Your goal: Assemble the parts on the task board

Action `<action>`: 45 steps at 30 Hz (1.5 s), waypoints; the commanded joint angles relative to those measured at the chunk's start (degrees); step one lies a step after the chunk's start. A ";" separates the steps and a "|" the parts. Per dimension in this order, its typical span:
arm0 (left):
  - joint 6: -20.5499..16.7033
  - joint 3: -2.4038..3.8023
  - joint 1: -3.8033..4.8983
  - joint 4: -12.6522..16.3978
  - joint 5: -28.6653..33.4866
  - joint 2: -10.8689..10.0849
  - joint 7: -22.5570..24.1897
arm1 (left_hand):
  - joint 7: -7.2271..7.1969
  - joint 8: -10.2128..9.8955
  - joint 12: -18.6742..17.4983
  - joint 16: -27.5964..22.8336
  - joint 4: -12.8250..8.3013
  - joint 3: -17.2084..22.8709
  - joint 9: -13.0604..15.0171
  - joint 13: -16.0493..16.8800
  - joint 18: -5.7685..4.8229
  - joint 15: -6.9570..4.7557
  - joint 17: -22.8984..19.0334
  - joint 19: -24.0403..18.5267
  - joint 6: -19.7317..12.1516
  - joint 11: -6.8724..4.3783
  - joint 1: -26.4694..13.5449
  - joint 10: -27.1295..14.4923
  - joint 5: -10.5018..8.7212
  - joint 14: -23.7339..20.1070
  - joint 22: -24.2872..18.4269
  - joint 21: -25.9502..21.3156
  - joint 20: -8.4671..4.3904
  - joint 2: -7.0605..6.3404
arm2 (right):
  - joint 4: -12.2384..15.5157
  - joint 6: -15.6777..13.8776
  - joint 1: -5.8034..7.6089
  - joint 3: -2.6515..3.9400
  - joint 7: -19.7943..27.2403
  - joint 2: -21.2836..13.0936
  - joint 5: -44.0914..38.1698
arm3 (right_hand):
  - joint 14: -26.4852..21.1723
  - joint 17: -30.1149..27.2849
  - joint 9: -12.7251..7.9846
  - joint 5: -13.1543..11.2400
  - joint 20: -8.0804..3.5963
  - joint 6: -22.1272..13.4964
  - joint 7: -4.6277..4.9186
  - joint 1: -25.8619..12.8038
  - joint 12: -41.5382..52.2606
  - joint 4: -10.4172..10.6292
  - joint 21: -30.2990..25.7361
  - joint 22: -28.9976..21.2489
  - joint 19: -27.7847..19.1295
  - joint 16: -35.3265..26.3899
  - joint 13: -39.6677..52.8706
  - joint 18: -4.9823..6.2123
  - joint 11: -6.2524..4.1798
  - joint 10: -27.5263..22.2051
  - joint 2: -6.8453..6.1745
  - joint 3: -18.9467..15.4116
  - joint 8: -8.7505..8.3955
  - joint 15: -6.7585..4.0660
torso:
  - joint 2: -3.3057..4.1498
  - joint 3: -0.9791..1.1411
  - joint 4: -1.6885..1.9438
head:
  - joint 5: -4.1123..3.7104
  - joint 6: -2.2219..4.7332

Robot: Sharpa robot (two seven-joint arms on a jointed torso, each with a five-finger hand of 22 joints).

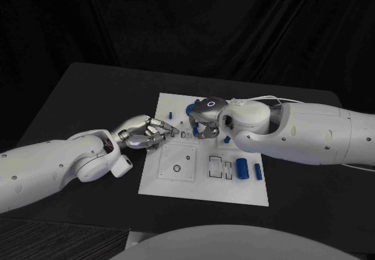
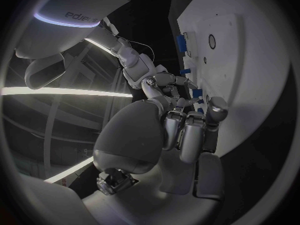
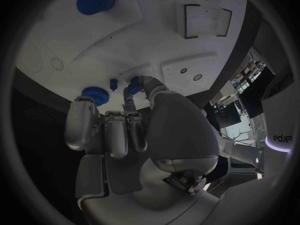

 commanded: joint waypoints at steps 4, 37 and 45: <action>0.51 0.05 -0.07 -0.10 0.27 0.13 0.82 | 0.02 0.82 -0.69 -0.23 -0.68 2.03 -0.18 5.88 0.55 -0.69 13.43 -0.33 0.65 0.03 -1.49 -0.32 0.14 3.84 -0.48 -0.57 -0.23 0.03 | -0.09 0.74 -0.35 -0.04 -0.73 0.14 -0.40 | 6.40 15.37 2.06 -2.19 0.17 0.47 -0.11 -1.17 0.95 -0.53 -0.84 10.74 -0.10 1.42 15.53 -0.60 0.42 5.97 -0.35 0.77 -0.61 0.34 | 0.00 -0.01 -0.06 | 0.07 0.01; 0.60 0.05 -0.08 -0.42 0.27 0.13 0.44 | 0.10 0.84 -0.78 -0.22 -0.72 2.06 -0.21 5.69 0.58 -0.62 13.23 -0.60 0.65 0.11 -1.54 -0.57 0.10 3.63 -0.62 -0.68 -0.18 -0.07 | 0.10 -2.45 -0.48 -0.04 -0.41 -0.35 -0.40 | 6.40 15.37 -4.50 -21.00 0.47 -10.96 1.21 -2.85 0.95 1.75 -2.11 10.40 -0.58 1.42 15.53 -0.35 0.59 5.97 -1.35 -4.44 -6.42 0.54 | 0.07 0.03 -0.23 | 0.38 0.01; -0.84 0.06 -0.05 1.52 0.26 -1.03 0.79 | 0.24 0.94 -0.71 -0.28 -0.85 1.98 -0.22 6.12 0.46 -0.52 13.72 -0.07 0.76 0.25 -1.62 -0.03 -0.01 4.15 -0.17 -0.57 -0.11 -0.32 | 4.05 -10.23 0.19 -0.03 0.84 -4.28 0.92 | 6.40 15.37 -7.40 -26.51 0.31 -12.52 1.08 -1.73 0.95 11.35 -3.09 10.16 -0.87 1.42 15.53 -0.18 0.43 5.97 -7.40 -10.98 -6.06 0.37 | 0.04 0.05 -0.26 | 0.86 0.01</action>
